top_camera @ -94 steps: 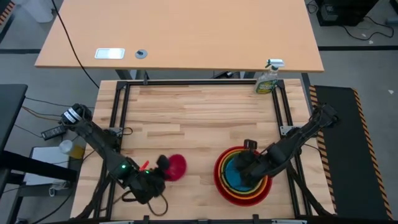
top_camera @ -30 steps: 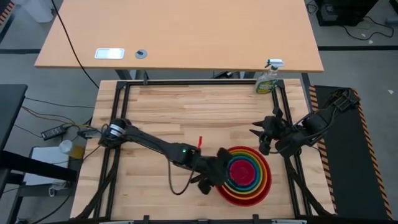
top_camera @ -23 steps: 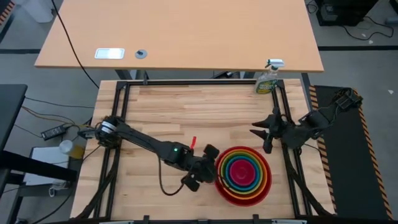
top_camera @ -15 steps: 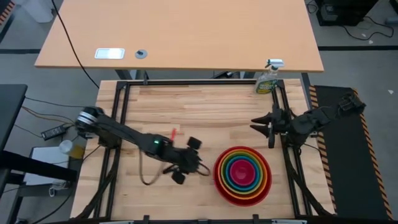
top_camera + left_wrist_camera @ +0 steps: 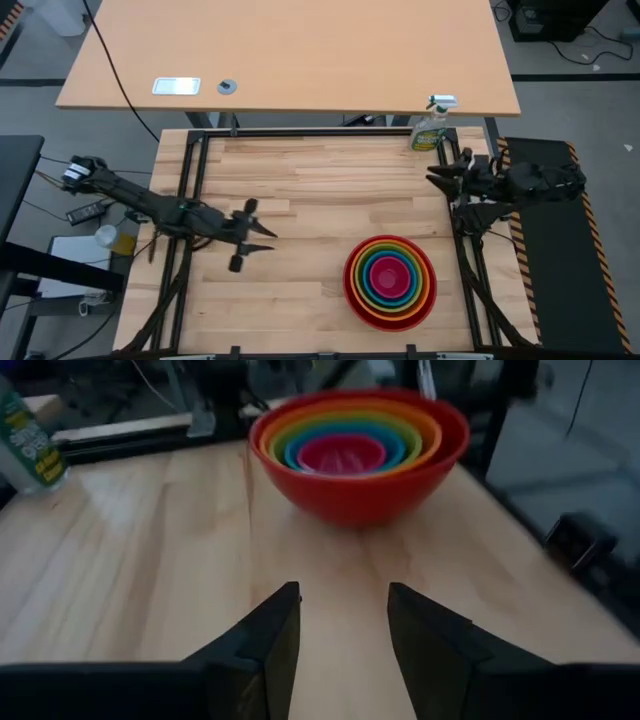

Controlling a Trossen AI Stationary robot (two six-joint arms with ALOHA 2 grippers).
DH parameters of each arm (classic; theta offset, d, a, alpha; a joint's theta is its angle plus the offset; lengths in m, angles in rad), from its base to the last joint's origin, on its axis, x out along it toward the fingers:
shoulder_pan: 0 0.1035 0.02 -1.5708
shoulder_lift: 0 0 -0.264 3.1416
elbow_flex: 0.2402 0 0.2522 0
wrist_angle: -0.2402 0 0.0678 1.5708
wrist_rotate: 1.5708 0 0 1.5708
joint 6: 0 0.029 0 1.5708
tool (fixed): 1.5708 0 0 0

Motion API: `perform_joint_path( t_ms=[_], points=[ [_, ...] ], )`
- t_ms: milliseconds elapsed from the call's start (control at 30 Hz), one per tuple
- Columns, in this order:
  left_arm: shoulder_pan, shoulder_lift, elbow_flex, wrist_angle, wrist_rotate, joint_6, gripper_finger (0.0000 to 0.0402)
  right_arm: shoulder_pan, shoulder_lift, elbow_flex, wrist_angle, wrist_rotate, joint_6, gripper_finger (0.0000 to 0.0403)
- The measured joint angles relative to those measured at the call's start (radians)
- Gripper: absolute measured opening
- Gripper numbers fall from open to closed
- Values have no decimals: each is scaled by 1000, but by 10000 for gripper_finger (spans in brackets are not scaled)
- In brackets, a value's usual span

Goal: Nest bowls inside each other
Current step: Return to Home Position

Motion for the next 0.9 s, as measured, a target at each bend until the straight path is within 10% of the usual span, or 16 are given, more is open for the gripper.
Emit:
perform_joint_path(
  t_ms=[367,900],
  points=[
    [0,-402,-370,244,-5,-91,154,0,-141,-101,111,18,-130,127],
    [-2,-590,-458,241,-41,9,153,1,-268,-119,-46,45,-64,127]
  ],
)
